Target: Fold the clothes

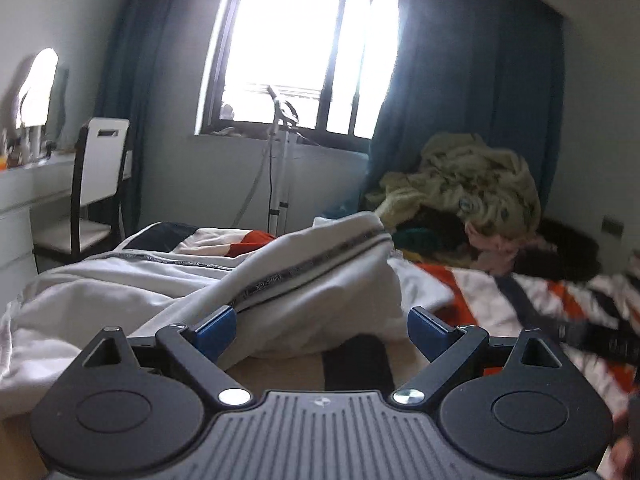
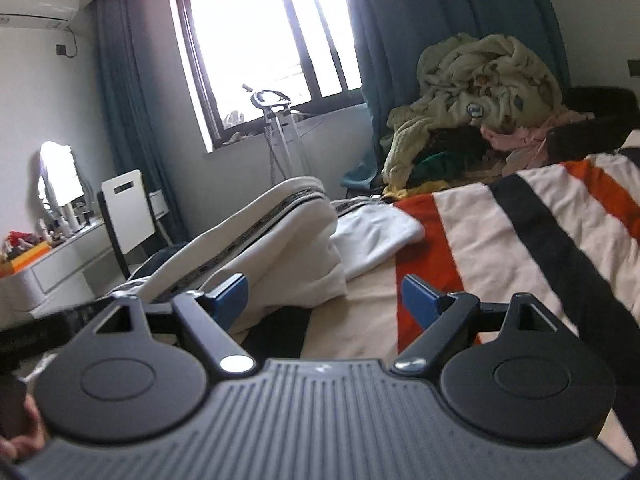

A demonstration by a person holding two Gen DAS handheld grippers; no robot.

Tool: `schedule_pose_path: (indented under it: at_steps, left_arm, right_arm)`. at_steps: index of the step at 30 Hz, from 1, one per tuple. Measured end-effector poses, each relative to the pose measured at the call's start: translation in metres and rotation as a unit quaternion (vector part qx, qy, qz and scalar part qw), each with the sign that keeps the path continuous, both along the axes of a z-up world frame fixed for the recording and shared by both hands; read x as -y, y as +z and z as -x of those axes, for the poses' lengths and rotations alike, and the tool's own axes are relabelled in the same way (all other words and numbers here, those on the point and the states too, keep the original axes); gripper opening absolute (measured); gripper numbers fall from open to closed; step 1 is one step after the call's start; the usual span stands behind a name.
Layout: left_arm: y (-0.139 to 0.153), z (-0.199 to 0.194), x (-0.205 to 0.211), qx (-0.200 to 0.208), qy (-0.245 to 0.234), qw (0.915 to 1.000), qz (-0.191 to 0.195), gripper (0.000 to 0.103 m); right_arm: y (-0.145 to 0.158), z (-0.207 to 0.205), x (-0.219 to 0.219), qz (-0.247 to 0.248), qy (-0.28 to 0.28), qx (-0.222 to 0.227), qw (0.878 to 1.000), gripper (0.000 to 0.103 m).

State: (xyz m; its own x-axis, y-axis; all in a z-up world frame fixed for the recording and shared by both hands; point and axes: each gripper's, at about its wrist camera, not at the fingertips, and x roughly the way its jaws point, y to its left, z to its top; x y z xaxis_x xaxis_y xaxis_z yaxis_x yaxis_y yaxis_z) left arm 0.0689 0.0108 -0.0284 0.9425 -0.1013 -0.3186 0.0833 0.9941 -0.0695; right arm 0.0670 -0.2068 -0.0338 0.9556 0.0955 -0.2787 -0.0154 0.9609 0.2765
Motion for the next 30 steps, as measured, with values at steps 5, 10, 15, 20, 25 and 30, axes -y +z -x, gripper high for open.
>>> schedule_pose_path:
  at_steps: [5, 10, 15, 20, 25, 30]
  left_arm:
    - [-0.008, -0.002, 0.002, -0.01, -0.007, 0.9998, -0.015, 0.094]
    - [-0.01, 0.001, 0.0, -0.018, -0.007, 0.9998, -0.011, 0.094]
    - [-0.011, 0.004, -0.001, -0.022, -0.006, 0.9996, -0.016, 0.094]
    - [-0.015, 0.004, 0.0, -0.025, -0.005, 0.9994, -0.025, 0.094]
    - [-0.018, 0.004, -0.001, -0.027, -0.005, 0.9992, -0.03, 0.094]
    - [-0.023, 0.001, -0.001, -0.035, -0.007, 0.999, -0.027, 0.094]
  right_arm:
    - [0.0, 0.003, -0.005, 0.024, -0.008, 0.006, 1.0, 0.086]
    - [-0.002, 0.005, -0.008, 0.027, -0.006, -0.002, 1.0, 0.086]
    - [-0.002, 0.01, -0.013, 0.038, -0.002, -0.001, 0.999, 0.086]
    - [-0.002, 0.017, -0.019, 0.061, 0.006, 0.004, 0.998, 0.086]
    - [-0.002, 0.019, -0.024, 0.074, 0.008, 0.006, 0.997, 0.086]
    - [-0.003, 0.017, -0.021, 0.07, 0.003, -0.002, 0.998, 0.086]
